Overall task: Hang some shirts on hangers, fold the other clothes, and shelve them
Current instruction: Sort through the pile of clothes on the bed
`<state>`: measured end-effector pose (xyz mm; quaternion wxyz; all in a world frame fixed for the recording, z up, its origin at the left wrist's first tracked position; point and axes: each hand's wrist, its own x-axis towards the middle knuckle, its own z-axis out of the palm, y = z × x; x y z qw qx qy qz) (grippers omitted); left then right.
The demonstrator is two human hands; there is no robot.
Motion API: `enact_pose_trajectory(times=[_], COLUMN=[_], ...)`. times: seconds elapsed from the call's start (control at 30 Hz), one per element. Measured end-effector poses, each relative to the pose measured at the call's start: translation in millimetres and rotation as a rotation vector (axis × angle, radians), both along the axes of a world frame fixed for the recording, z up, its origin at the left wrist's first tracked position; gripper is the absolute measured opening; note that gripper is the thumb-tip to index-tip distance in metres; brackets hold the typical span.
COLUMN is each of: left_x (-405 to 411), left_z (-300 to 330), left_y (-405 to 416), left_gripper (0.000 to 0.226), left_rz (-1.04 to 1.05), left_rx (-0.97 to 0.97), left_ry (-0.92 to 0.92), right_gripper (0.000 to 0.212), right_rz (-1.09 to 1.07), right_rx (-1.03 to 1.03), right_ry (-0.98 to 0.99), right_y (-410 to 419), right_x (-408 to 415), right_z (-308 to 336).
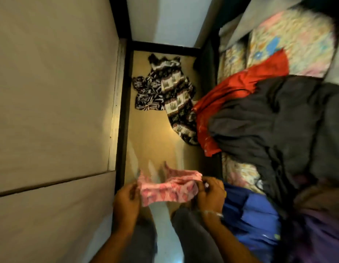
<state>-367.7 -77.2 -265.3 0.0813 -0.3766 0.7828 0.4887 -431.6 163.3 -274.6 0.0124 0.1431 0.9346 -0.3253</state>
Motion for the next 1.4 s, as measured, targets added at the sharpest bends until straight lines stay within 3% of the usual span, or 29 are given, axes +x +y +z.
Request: enact_pose_trajectory(times=[0.13,0.3,0.47,0.6,0.8,0.9,1.03,1.17,1.4], left_x=[-62.2,-136.1,-239.3,-350.1,-536.8,-609.2,-639.6,-605.7,-546.0], left_z=[104.3,191.4,237.3,263.2,291.3,298.8,283.3,241.8,143.4], left_y=[18.0,65.6,113.9,153.4,210.7,232.9,238.1,211.9,124.8], left_gripper=[0.025,0.022,0.024,0.013,0.014,0.036,0.063,0.059,0.045], left_rz=[-0.105,-0.219,-0.365,-0.419,-0.448,-0.592,-0.835,-0.766,-0.738], left_rx=[0.058,0.094,0.097,0.053,0.035,0.051,-0.018,-0.084,-0.144], left_ry=[0.131,0.314,0.481,0.580,0.604,0.649,0.587,0.531,0.213], right_gripper=[0.031,0.009,0.005,0.007,0.012,0.021,0.038,0.032,0.024], right_rz=[-0.156,-0.354,-0.489,-0.515,-0.553,-0.534,-0.443,-0.396,-0.438], right_rx=[-0.050,-0.135,-0.259,-0.302,-0.367,-0.426,-0.457,-0.436,-0.446], right_ry=[0.126,0.333,0.486,0.601,0.522,0.483,0.348,0.160,-0.154], right_y=[17.7,56.8,112.7,161.1,219.6,241.9,242.5,193.4,66.0], right_x=[-31.6,-73.4,-160.0,-268.0,-444.2,-522.6,-565.2,-527.5,-435.1], right_z=[105.2,188.0,238.5,282.5,320.6,322.9,299.8,234.3,125.6])
